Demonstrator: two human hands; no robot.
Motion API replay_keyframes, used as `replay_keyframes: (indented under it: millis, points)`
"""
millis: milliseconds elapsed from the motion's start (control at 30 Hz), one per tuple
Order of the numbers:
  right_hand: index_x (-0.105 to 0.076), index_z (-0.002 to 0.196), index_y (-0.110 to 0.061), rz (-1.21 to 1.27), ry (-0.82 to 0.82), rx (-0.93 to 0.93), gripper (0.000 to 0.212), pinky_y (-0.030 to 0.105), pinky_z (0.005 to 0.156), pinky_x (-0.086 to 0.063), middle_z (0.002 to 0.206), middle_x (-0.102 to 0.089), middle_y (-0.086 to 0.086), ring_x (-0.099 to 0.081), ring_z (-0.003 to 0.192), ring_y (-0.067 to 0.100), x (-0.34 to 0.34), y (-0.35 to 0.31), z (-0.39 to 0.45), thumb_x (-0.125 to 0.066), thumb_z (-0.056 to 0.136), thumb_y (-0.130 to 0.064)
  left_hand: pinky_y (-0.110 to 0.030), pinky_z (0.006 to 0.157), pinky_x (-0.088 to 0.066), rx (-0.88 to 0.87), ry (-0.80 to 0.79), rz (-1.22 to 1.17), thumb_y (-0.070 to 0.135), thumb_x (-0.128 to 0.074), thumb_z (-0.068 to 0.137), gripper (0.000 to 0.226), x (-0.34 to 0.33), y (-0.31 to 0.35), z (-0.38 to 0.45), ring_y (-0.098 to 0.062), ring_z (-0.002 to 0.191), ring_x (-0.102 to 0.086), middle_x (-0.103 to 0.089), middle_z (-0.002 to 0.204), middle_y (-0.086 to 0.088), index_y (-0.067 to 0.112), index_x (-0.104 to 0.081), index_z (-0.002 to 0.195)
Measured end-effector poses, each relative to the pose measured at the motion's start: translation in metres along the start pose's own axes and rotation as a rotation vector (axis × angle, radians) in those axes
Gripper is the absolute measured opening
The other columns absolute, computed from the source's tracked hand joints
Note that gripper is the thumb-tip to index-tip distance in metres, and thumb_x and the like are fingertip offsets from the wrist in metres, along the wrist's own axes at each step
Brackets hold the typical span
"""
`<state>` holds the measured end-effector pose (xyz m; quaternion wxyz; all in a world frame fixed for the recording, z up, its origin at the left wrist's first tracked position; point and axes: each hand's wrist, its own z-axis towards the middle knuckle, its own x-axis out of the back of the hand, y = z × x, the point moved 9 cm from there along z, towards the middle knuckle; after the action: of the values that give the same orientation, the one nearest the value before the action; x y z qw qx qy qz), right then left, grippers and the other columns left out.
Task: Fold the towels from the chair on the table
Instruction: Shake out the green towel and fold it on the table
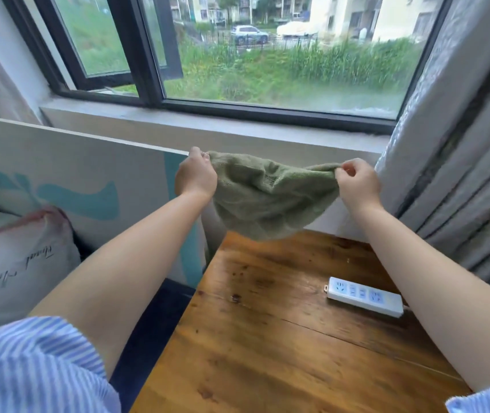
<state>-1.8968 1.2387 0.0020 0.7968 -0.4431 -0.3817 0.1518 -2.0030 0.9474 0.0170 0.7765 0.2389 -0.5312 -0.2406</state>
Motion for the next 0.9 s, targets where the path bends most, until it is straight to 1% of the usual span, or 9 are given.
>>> replay_keyframes:
  millis: [100, 200, 267, 367, 500, 600, 700, 800, 900]
  points:
    - [-0.061, 0.101, -0.001, -0.11, -0.086, -0.132, 0.02, 0.028, 0.077, -0.038, 0.106, -0.063, 0.018, -0.054, 0.1, 0.03, -0.008, 0.045, -0.021, -0.05, 0.088, -0.013, -0.036, 0.08, -0.04, 0.026, -0.156, 0.146, 0.022, -0.035, 0.098, 0.029, -0.028, -0.031, -0.019, -0.038, 0.105, -0.053, -0.058, 0.115, -0.021, 0.002, -0.053, 0.107]
    - [-0.063, 0.091, -0.003, -0.231, -0.166, -0.26, 0.016, 0.025, 0.07, -0.032, 0.098, -0.064, 0.016, -0.055, 0.096, 0.03, -0.016, 0.098, -0.066, -0.05, 0.083, -0.008, -0.034, 0.072, -0.039, 0.029, -0.348, 0.325, 0.023, -0.038, 0.097, 0.027, -0.059, -0.073, -0.057, -0.034, 0.101, -0.055, -0.059, 0.112, -0.017, 0.003, -0.056, 0.103]
    - [-0.062, 0.093, -0.003, -0.34, -0.249, -0.379, 0.017, 0.026, 0.069, -0.032, 0.098, -0.063, 0.014, -0.055, 0.099, 0.032, -0.02, 0.138, -0.114, -0.05, 0.083, -0.008, -0.033, 0.07, -0.04, 0.057, -0.51, 0.416, 0.02, -0.041, 0.096, 0.024, -0.082, -0.109, -0.096, -0.032, 0.099, -0.056, -0.06, 0.111, -0.015, 0.004, -0.057, 0.101]
    - [-0.06, 0.101, -0.004, -0.482, -0.455, -0.516, 0.019, 0.028, 0.075, -0.038, 0.11, -0.062, 0.016, -0.054, 0.104, 0.031, -0.027, 0.188, -0.186, -0.053, 0.084, -0.01, -0.032, 0.071, -0.042, 0.056, -0.738, 0.572, 0.015, -0.046, 0.093, 0.018, -0.107, -0.153, -0.158, -0.029, 0.101, -0.056, -0.059, 0.113, -0.012, 0.006, -0.058, 0.103]
    - [-0.06, 0.107, -0.009, -0.662, -0.697, -0.57, 0.023, 0.029, 0.082, -0.043, 0.118, -0.061, 0.011, -0.054, 0.108, 0.028, -0.026, 0.218, -0.272, -0.055, 0.086, -0.015, -0.032, 0.071, -0.045, -0.044, -0.984, 0.756, 0.005, -0.046, 0.088, 0.018, -0.115, -0.194, -0.232, -0.027, 0.099, -0.057, -0.058, 0.106, -0.008, 0.006, -0.058, 0.102]
    - [-0.052, 0.12, -0.01, -0.75, -0.783, -0.583, 0.034, 0.03, 0.085, -0.043, 0.125, -0.057, 0.01, -0.053, 0.111, 0.027, -0.021, 0.227, -0.319, -0.051, 0.086, -0.013, -0.03, 0.07, -0.043, -0.099, -1.102, 0.841, 0.002, -0.044, 0.086, 0.021, -0.111, -0.221, -0.269, -0.026, 0.092, -0.055, -0.05, 0.092, -0.004, 0.006, -0.057, 0.102]
    - [-0.049, 0.122, -0.012, -0.771, -0.801, -0.656, 0.041, 0.032, 0.078, -0.044, 0.109, -0.058, 0.008, -0.053, 0.095, 0.025, -0.012, 0.24, -0.361, -0.052, 0.081, -0.008, -0.027, 0.07, -0.04, -0.104, -1.168, 0.865, 0.002, -0.042, 0.088, 0.018, -0.104, -0.246, -0.294, -0.023, 0.083, -0.048, -0.048, 0.085, -0.002, 0.008, -0.055, 0.1]
    - [-0.045, 0.12, -0.012, -0.772, -0.838, -0.733, 0.041, 0.032, 0.071, -0.041, 0.085, -0.051, 0.001, -0.051, 0.083, 0.023, -0.011, 0.252, -0.4, -0.053, 0.08, -0.009, -0.027, 0.07, -0.039, -0.104, -1.209, 0.877, 0.003, -0.04, 0.087, 0.027, -0.1, -0.271, -0.316, -0.022, 0.083, -0.048, -0.048, 0.093, -0.003, 0.007, -0.054, 0.109]
    - [-0.044, 0.118, -0.011, -0.795, -0.889, -0.752, 0.037, 0.033, 0.07, -0.041, 0.084, -0.048, 0.002, -0.052, 0.083, 0.023, -0.017, 0.26, -0.427, -0.049, 0.081, -0.008, -0.025, 0.068, -0.041, -0.11, -1.245, 0.864, 0.002, -0.039, 0.087, 0.037, -0.099, -0.289, -0.333, -0.022, 0.083, -0.049, -0.049, 0.098, -0.004, 0.01, -0.051, 0.12]
